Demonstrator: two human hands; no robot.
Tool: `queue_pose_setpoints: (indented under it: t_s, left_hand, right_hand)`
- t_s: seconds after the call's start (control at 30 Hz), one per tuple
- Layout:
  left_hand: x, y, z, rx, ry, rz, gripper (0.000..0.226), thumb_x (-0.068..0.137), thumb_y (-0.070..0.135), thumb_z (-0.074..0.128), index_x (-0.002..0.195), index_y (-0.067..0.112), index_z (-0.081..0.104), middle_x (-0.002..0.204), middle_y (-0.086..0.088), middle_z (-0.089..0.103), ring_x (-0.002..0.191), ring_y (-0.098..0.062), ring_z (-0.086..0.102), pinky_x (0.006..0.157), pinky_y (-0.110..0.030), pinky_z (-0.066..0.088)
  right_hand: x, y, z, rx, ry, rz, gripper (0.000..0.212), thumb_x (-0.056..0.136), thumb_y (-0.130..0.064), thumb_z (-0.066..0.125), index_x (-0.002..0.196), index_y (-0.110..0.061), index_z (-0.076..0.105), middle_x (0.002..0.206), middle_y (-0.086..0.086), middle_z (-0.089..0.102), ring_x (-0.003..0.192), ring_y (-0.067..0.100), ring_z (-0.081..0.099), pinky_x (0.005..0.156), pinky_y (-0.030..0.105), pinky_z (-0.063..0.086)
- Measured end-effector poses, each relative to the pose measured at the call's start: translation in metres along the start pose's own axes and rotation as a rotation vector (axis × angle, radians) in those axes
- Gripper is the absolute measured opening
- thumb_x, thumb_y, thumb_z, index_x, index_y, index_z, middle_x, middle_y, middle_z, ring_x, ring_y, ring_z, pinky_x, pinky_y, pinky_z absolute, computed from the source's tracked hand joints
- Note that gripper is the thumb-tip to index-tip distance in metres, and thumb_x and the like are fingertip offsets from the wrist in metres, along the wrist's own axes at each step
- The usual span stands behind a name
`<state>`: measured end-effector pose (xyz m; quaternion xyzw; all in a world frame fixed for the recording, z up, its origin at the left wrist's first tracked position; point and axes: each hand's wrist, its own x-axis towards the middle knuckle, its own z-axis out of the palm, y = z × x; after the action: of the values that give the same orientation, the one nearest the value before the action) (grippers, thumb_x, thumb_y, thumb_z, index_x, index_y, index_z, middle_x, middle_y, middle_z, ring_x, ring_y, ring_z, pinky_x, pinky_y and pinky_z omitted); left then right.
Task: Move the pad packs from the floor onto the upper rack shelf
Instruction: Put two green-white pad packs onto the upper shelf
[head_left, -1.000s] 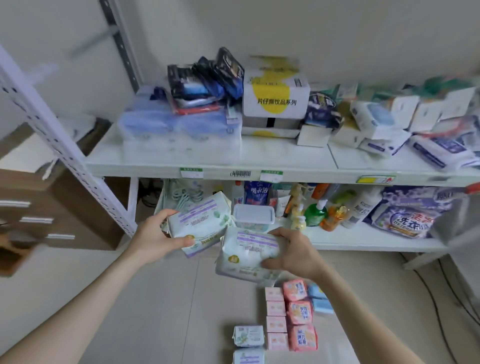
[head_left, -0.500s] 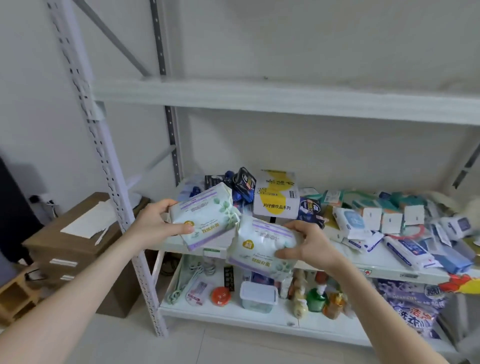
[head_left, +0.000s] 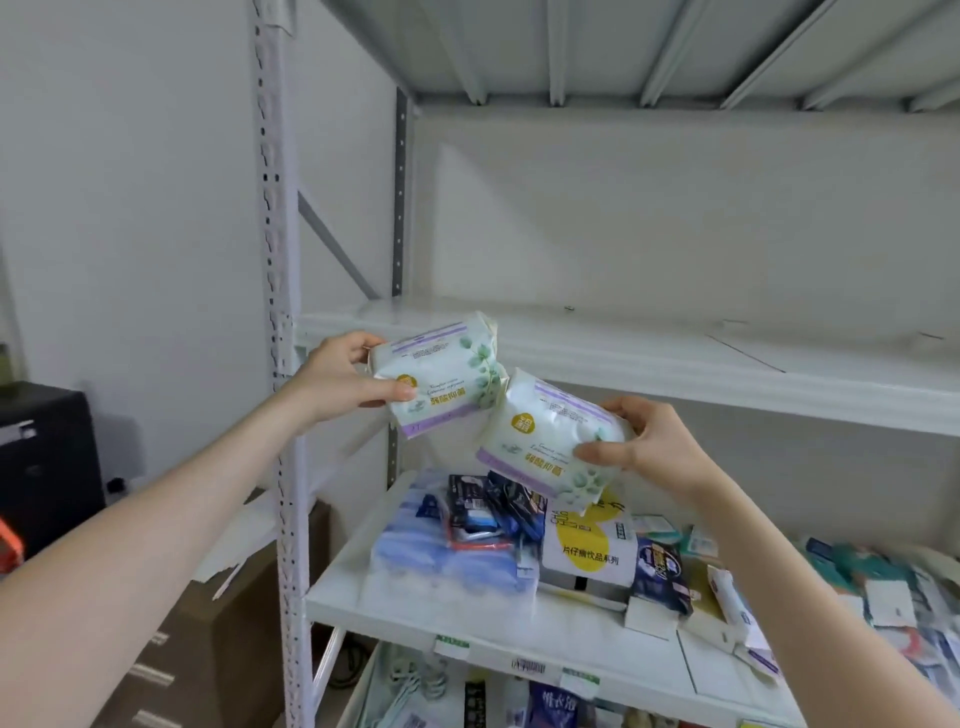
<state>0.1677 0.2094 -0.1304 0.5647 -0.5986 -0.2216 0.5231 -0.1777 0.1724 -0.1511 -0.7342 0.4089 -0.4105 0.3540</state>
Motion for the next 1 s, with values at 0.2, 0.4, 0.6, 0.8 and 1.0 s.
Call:
queue_pose_setpoints:
  t_s: [0.2,0.4,0.6,0.8,1.0]
  left_hand:
    - [0.061,0.023,-0.039,-0.048,-0.013,0.06,0.052,0.066,0.005,0.086,0.112,0.01,0.06,0.107,0.001,0.07,0.089,-0.01,0.071,0.064,-0.023,0.058]
    - [0.151,0.025,-0.082,-0.016,-0.087,0.1,0.059,0.065,0.006,0.087,0.116,0.008,0.058,0.109,-0.003,0.071,0.091,-0.014,0.072,0.071,-0.03,0.061]
    - [0.236,0.016,-0.094,0.027,-0.162,0.121,0.058,0.064,0.009,0.089,0.113,0.008,0.057,0.109,-0.006,0.071,0.088,-0.02,0.073,0.081,-0.042,0.06]
    - [0.312,-0.001,-0.083,0.045,-0.237,0.092,0.069,0.065,0.011,0.088,0.123,0.006,0.052,0.114,-0.008,0.067,0.087,-0.019,0.073,0.066,-0.031,0.061]
    - [0.387,-0.02,-0.075,0.08,-0.304,0.046,0.063,0.068,0.006,0.086,0.121,0.007,0.053,0.115,-0.01,0.066,0.088,-0.021,0.073,0.064,-0.028,0.059]
  right_hand:
    - [0.058,-0.041,0.019,-0.023,0.039,-0.065,0.045,0.068,-0.005,0.084,0.106,-0.013,0.062,0.097,0.003,0.071,0.072,0.01,0.072,0.055,0.018,0.052]
    - [0.125,-0.064,0.034,-0.022,0.163,-0.094,0.045,0.066,-0.004,0.085,0.105,-0.012,0.064,0.095,0.003,0.072,0.075,0.014,0.073,0.06,0.027,0.058]
    - [0.186,-0.081,0.043,-0.066,0.211,-0.093,0.045,0.065,-0.01,0.086,0.105,-0.013,0.066,0.095,0.006,0.073,0.081,0.019,0.073,0.074,0.038,0.06]
    - [0.25,-0.083,0.049,-0.126,0.185,-0.08,0.044,0.068,-0.01,0.085,0.107,-0.011,0.065,0.095,0.008,0.073,0.078,0.018,0.073,0.062,0.027,0.057]
    - [0.329,-0.072,0.042,-0.197,0.15,-0.052,0.042,0.069,-0.013,0.084,0.106,-0.011,0.065,0.092,0.006,0.073,0.076,0.017,0.073,0.064,0.03,0.058]
